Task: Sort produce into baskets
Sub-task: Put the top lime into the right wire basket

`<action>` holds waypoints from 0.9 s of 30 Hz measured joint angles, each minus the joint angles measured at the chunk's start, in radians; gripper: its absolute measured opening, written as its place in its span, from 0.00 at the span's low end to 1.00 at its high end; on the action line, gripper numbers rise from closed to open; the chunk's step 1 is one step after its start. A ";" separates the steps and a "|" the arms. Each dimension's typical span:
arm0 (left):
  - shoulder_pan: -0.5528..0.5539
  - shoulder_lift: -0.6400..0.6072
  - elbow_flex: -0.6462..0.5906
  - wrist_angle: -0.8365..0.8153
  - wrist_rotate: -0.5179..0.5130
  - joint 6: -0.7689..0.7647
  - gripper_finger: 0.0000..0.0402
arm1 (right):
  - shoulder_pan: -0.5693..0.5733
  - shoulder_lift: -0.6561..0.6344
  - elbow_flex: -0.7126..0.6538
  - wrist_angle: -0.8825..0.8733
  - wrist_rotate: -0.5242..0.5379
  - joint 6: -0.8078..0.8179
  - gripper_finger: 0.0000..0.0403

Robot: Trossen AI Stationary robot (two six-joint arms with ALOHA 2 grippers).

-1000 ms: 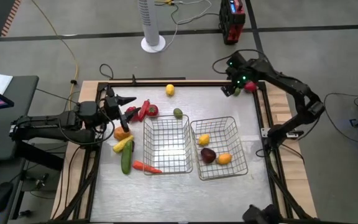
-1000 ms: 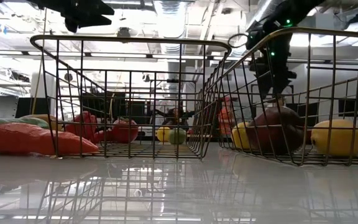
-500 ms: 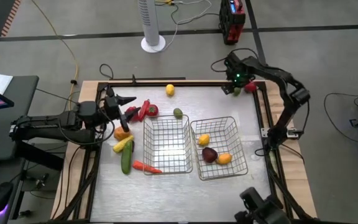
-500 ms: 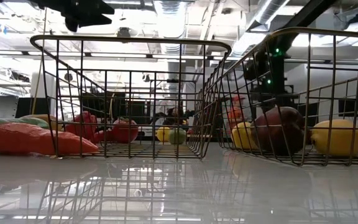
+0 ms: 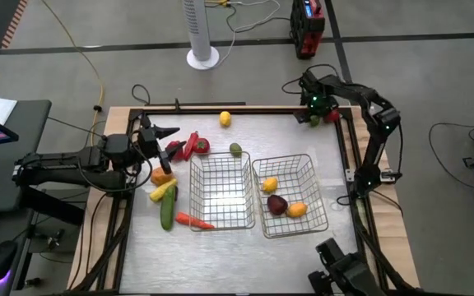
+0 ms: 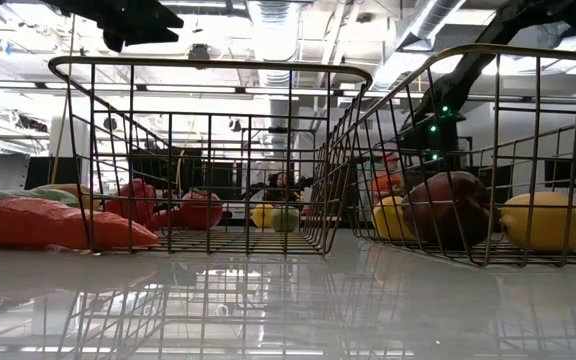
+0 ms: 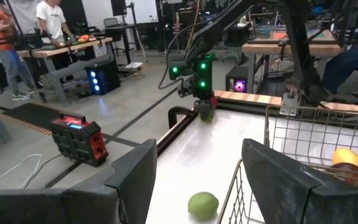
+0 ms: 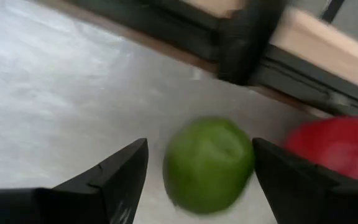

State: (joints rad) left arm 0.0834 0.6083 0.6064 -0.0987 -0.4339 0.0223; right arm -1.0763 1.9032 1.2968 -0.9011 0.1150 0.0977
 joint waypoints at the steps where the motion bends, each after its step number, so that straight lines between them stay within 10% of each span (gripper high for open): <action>1: 0.000 0.000 0.000 -0.001 0.000 0.000 0.56 | 0.006 0.008 0.000 0.001 -0.003 -0.004 0.78; 16: 0.000 0.000 0.000 -0.001 0.000 0.000 0.56 | 0.088 -0.006 0.036 -0.168 -0.008 -0.057 0.54; 27: 0.000 0.000 0.000 -0.001 0.000 -0.003 0.56 | 0.458 -0.300 0.080 -0.330 -0.108 0.025 0.61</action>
State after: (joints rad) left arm 0.0834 0.6083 0.6064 -0.0995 -0.4339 0.0191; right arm -0.6182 1.6029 1.3769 -1.2312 0.0069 0.1227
